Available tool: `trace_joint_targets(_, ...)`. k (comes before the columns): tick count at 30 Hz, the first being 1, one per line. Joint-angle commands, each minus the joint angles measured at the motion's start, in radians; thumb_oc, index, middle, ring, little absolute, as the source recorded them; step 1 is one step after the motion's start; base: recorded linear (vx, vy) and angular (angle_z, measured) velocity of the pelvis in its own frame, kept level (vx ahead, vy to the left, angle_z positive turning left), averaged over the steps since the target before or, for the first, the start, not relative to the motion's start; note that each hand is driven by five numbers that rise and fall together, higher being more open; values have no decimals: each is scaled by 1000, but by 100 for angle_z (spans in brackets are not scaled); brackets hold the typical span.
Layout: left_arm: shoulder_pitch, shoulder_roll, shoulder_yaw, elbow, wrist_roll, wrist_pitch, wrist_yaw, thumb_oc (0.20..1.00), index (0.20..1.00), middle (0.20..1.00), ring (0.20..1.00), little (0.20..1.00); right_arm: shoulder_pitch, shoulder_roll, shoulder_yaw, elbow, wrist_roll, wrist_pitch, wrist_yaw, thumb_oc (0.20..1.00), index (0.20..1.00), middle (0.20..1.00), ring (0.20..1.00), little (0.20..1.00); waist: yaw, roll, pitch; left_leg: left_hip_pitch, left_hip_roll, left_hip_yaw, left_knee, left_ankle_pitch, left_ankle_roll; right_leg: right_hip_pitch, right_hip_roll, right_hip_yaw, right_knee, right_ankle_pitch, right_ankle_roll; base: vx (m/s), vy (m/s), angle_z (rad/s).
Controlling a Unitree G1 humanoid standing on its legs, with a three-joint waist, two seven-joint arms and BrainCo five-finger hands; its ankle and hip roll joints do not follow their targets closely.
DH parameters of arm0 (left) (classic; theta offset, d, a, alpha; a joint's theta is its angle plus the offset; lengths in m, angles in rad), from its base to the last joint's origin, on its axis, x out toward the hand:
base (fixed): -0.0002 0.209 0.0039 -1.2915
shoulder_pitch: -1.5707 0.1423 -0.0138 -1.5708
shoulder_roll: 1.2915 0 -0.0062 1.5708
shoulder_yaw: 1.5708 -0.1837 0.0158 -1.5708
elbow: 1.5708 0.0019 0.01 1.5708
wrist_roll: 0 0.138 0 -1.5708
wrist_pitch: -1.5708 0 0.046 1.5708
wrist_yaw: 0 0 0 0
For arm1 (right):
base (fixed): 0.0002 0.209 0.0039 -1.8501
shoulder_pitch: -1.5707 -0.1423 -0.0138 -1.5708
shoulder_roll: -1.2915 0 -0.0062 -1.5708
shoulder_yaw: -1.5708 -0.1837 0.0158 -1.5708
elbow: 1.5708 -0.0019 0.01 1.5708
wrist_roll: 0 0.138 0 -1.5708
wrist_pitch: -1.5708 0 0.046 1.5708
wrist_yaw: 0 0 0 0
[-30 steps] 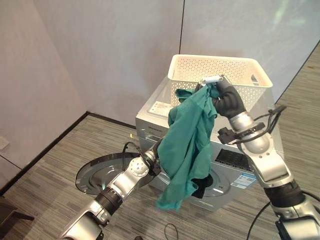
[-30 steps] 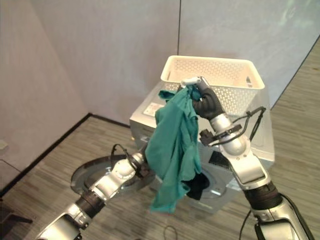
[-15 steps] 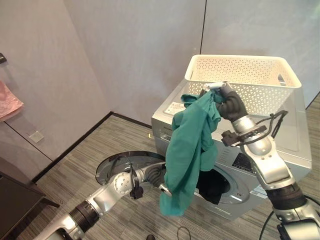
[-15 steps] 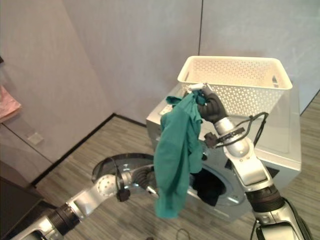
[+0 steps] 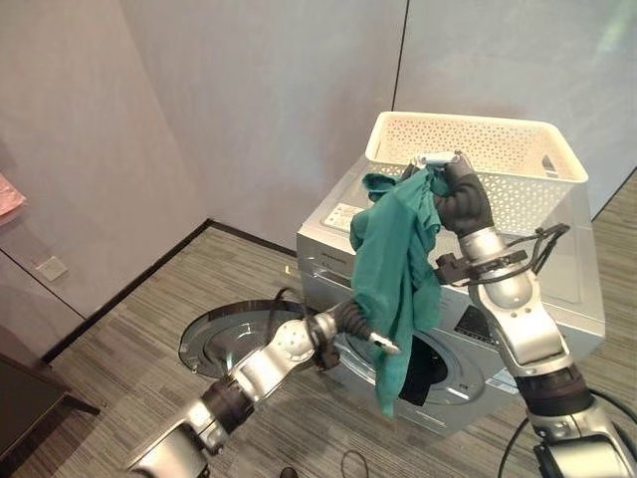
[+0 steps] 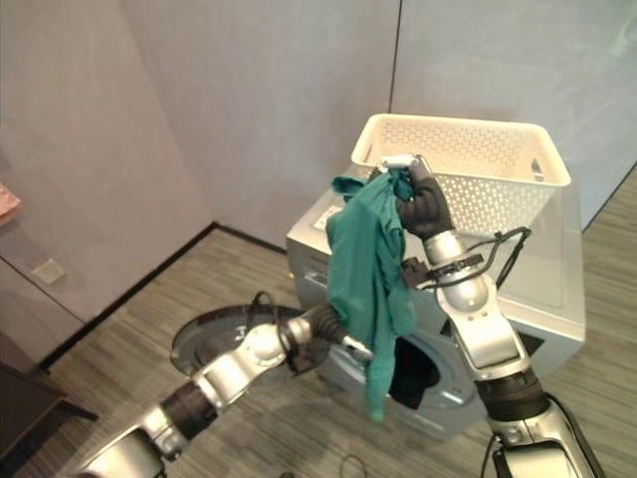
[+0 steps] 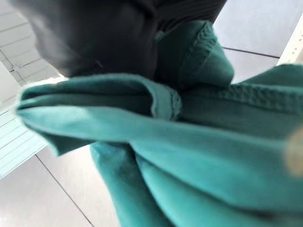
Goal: Grab the laundry basket,head to the washer,open it,put in the laundry and shut it.
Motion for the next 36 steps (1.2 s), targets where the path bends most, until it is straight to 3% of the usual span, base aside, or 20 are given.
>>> trace_joint_targets(1, -104, -60, -13, 128, 21, -21, 10, 1000, 1000, 1000, 1000, 1000, -100, -12, -58, -51, -10, -34, -37, 200, 200, 200, 200, 200, 9, -18, -3, 73, 43, 1, 7, -162, -4, -68, -20, 7, 48, -54, -23, 0, 0, 0)
trace_joint_targets(8, -131, -125, -29, 206, 8, -14, 50, 1000, 1000, 1000, 1000, 1000, -104, 11, -48, -44, -6, -34, -61, 200, 200, 200, 200, 200, 4, -18, -2, 80, 42, 6, 7, -164, -1, -70, -21, 10, 57, -59, -23, 0, 0, 0)
trace_joint_targets(12, -129, -173, -8, 238, -116, -12, 111, 1000, 1000, 1000, 1000, 1000, -106, 36, -25, -41, -5, -29, -79, 200, 200, 200, 200, 200, -3, -18, -1, 83, 43, 12, 6, -165, -1, -69, -22, 14, 57, -58, -23, 0, 0, 0)
trace_joint_targets(21, -133, -160, 71, 219, -203, -55, 210, 1000, 1000, 1000, 1000, 1000, -73, 64, 10, -53, -7, -30, -86, 200, 200, 200, 200, 200, -7, -25, 0, 86, 45, 26, 6, -166, -3, -70, -19, 20, 51, -52, -22, 1, 0, -1)
trace_joint_targets(22, -130, -155, 81, 213, -211, -62, 219, 526, 526, 526, 526, 526, -70, 63, 13, -56, -5, -31, -84, 200, 200, 200, 200, 200, -8, -26, -1, 86, 45, 28, 6, -166, -3, -69, -19, 20, 50, -52, -22, 0, 0, 0)
trace_joint_targets(23, -123, -148, 100, 207, -221, -71, 238, 200, 200, 200, 200, 200, -63, 61, 15, -57, -4, -33, -83, 200, 200, 200, 200, 200, -6, -28, -1, 85, 45, 28, 6, -166, -3, -70, -19, 20, 50, -51, -22, 0, 0, 0)
trace_joint_targets(30, -63, -120, 170, 163, -260, -108, 276, 200, 200, 200, 200, 200, -31, 41, 19, -56, 0, -45, -81, 200, 200, 200, 200, 200, -7, -40, -3, 87, 48, 40, 6, -169, -4, -74, -18, 32, 47, -45, -20, 1, -1, -2)
trace_joint_targets(31, -52, -115, 179, 158, -258, -114, 283, 200, 200, 200, 200, 200, -22, 37, 16, -55, -2, -46, -81, 231, 231, 231, 231, 231, -7, -42, -3, 88, 49, 42, 6, -170, -4, -74, -17, 33, 46, -45, -20, 1, -7, -9)
trace_joint_targets(32, -44, -111, 186, 153, -258, -119, 289, 200, 200, 200, 200, 200, -16, 33, 15, -54, -3, -47, -81, 294, 294, 294, 294, 294, -8, -44, -2, 89, 49, 43, 6, -170, -4, -75, -17, 34, 46, -45, -20, 5, -5, -8)
trace_joint_targets(34, -25, -100, 201, 136, -247, -128, 300, 200, 200, 200, 200, 200, 2, 27, 12, -51, -3, -50, -81, 492, 492, 492, 492, 492, -8, -48, -4, 91, 50, 47, 6, -172, -4, -75, -17, 41, 44, -43, -19, 6, -2, -11)
trace_joint_targets(35, -18, -94, 208, 132, -240, -131, 302, 200, 200, 200, 200, 200, 9, 24, 9, -49, -2, -50, -81, 520, 520, 520, 520, 520, -9, -49, -3, 91, 50, 49, 6, -173, -4, -76, -17, 43, 44, -42, -18, 1, -1, -10)
trace_joint_targets(36, -14, -90, 215, 131, -232, -134, 307, 200, 200, 200, 200, 200, 16, 20, 7, -45, 0, -51, -80, 645, 645, 645, 645, 645, -10, -50, -2, 91, 51, 51, 6, -173, -4, -76, -17, 44, 43, -41, -18, -3, -2, -8)
